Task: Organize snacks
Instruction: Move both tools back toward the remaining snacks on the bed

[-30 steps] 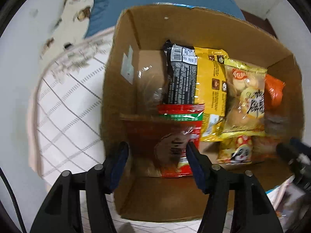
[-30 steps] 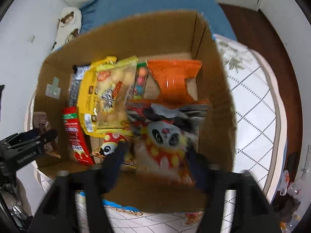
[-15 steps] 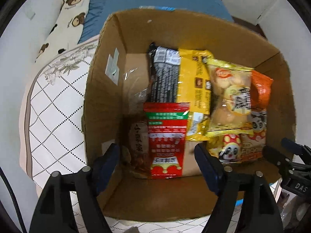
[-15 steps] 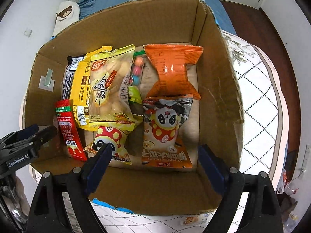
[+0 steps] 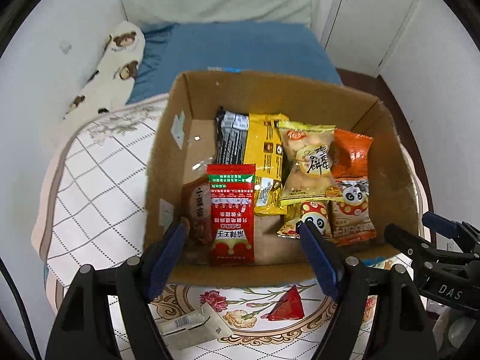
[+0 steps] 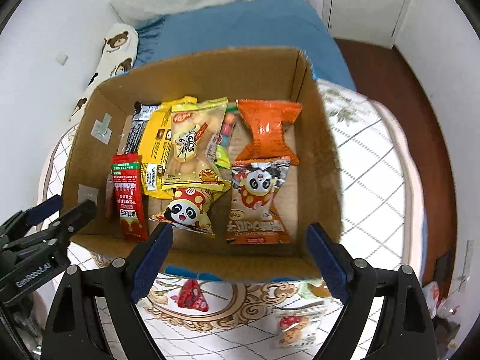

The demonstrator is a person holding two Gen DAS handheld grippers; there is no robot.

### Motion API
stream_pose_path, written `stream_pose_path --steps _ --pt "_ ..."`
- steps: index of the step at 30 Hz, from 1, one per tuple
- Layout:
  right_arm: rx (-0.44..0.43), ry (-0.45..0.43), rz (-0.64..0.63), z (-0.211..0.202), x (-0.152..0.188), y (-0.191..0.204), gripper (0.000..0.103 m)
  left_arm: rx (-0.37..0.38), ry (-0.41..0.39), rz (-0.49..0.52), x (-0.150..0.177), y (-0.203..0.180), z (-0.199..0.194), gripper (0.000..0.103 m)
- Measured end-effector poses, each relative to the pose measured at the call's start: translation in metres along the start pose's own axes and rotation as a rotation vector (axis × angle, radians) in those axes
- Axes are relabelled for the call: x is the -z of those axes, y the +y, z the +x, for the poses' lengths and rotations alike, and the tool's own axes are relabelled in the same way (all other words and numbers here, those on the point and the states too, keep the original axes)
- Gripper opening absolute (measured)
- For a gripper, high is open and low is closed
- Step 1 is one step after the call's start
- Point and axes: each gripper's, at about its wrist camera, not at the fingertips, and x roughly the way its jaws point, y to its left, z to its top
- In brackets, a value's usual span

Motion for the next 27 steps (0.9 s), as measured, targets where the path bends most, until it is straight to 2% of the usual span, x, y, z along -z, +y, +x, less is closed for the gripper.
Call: stream_pose_path --steps 13,19,23,27 --pt "0.014 -0.199 -0.051 -0.079 0.052 0.012 0.092 0.008 -0.141 0.014 0.051 -0.003 -0.062 0.078" --pt "-0.046 -0.245 -0.019 -0.109 0.072 0.011 0.092 0.005 -0.177 0.035 0.069 -0.010 -0.082 0.078" --pt "-0.084 -0.204 0.044 -0.103 0.090 -0.003 0.092 -0.031 -0.139 0.050 0.088 -0.012 -0.067 0.078" --pt "-0.072 -0.076 0.135 -0.061 0.114 -0.034 0.092 -0.085 -0.043 0.086 0.114 -0.008 -0.030 0.078"
